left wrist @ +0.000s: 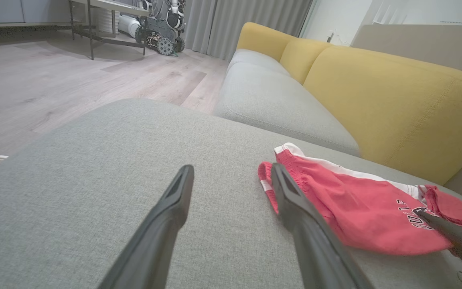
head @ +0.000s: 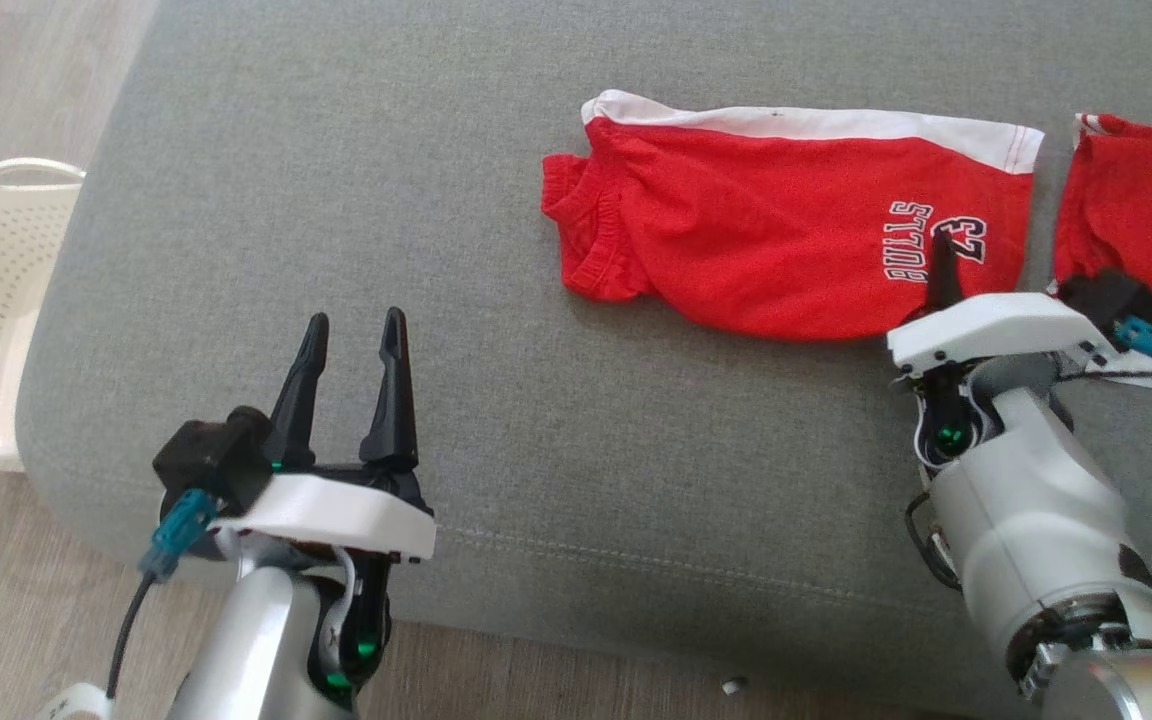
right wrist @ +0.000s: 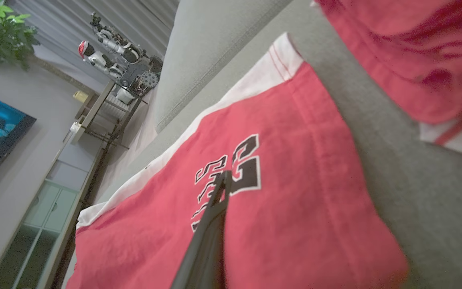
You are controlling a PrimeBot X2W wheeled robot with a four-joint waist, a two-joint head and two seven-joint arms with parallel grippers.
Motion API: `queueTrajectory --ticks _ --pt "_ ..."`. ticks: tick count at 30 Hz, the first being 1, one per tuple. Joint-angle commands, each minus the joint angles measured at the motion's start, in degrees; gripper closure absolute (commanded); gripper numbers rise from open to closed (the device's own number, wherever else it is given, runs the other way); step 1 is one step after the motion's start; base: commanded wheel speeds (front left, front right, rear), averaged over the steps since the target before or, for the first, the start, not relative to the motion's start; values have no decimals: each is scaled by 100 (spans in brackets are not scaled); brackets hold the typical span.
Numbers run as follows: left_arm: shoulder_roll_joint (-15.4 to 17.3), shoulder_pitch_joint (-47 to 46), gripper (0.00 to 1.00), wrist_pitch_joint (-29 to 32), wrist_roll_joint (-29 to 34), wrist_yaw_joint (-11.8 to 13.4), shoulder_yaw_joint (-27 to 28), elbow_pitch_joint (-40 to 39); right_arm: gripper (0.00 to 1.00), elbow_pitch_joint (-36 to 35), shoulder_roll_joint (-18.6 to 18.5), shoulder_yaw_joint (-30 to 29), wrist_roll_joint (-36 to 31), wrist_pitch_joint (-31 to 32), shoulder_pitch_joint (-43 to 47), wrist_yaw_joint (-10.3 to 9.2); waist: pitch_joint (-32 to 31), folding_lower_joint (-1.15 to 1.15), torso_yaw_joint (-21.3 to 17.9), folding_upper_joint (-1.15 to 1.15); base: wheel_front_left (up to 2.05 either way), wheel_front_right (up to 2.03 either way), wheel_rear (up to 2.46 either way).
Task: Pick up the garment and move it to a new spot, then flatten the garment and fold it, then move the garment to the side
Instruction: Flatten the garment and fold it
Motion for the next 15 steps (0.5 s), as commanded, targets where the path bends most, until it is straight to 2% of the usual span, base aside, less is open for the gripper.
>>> queueTrajectory --ticks 1,4,8,15 --pt "50 -63 0 -70 68 -31 208 -186 100 -131 104 172 -109 -88 -225 25 -9 0 3 0 0 0 0" --pt "50 -49 0 -70 88 -44 242 -177 100 -121 104 320 -569 -176 -322 25 -37 0 14 0 0 0 0" --pt "50 -41 0 -70 90 -53 257 -175 100 -134 104 501 -852 -206 -432 25 -65 0 65 0 0 0 0" --pt "50 -25 0 -70 59 -51 272 -191 100 -652 104 943 -1643 -212 -381 25 -46 0 110 0 0 0 0"
